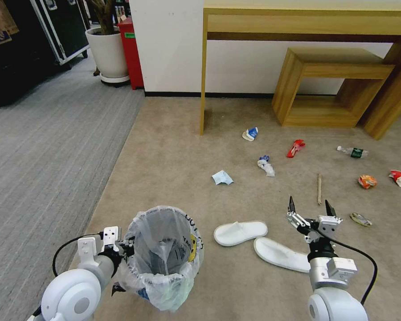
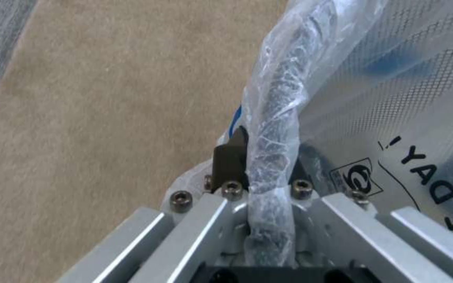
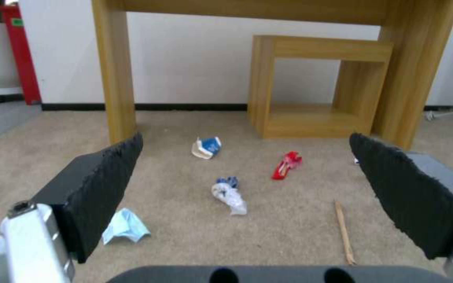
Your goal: Pick up the trash bin and place the garbage on the floor into it.
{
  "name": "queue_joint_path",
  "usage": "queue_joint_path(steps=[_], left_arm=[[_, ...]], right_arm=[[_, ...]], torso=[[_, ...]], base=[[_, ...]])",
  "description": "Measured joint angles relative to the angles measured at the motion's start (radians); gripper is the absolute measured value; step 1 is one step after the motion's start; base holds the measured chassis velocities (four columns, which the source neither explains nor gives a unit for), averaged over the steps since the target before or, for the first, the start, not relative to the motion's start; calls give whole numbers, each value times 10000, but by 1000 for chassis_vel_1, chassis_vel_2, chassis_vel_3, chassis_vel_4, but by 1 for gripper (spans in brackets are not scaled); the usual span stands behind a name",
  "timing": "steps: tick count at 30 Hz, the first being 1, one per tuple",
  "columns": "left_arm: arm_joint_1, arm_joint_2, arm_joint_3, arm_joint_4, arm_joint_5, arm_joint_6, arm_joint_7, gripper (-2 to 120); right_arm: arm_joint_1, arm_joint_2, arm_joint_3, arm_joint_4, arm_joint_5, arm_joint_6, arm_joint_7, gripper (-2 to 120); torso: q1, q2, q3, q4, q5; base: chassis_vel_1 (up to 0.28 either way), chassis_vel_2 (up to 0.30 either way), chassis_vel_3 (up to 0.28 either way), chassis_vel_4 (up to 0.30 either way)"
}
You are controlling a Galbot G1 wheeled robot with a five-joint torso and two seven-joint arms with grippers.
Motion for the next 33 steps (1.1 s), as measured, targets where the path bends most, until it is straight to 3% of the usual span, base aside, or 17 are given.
queue_joint_path(steps=[12, 15, 16, 19, 26, 33], left_arm=[[-23, -74, 63, 143, 39, -47, -3, 0], [-40, -128, 104, 229, 44, -73, -2, 0], [-40, -128, 104, 229, 44, -73, -2, 0], [-38, -148, 116, 263, 44, -84, -1, 0], [-20, -163, 128, 338, 44, -118, -1, 0], [24, -255, 164, 451, 88, -165, -2, 0]], right_arm=[[263, -79, -373, -416, 946, -827, 964, 100], [638, -128, -772, -765, 3156, -2174, 2160, 100], [638, -128, -772, -765, 3156, -2174, 2160, 100], [1224, -47, -1115, -1344, 4658, -3057, 3434, 100], [2053, 263, -1535, -2136, 6138, -3663, 4718, 100], [3003, 639, -1809, -3434, 6444, -3663, 5298, 100]], torso=[[1, 0, 0, 1, 0], [0, 0, 0, 0, 0], [0, 0, 0, 0, 0], [0, 0, 0, 1, 0], [0, 1, 0, 1, 0], [0, 0, 0, 0, 0]], base=[[-45, 51, 55, -47], [0, 0, 0, 0], [0, 0, 0, 0], [0, 0, 0, 0], [0, 0, 0, 0], [0, 0, 0, 0]])
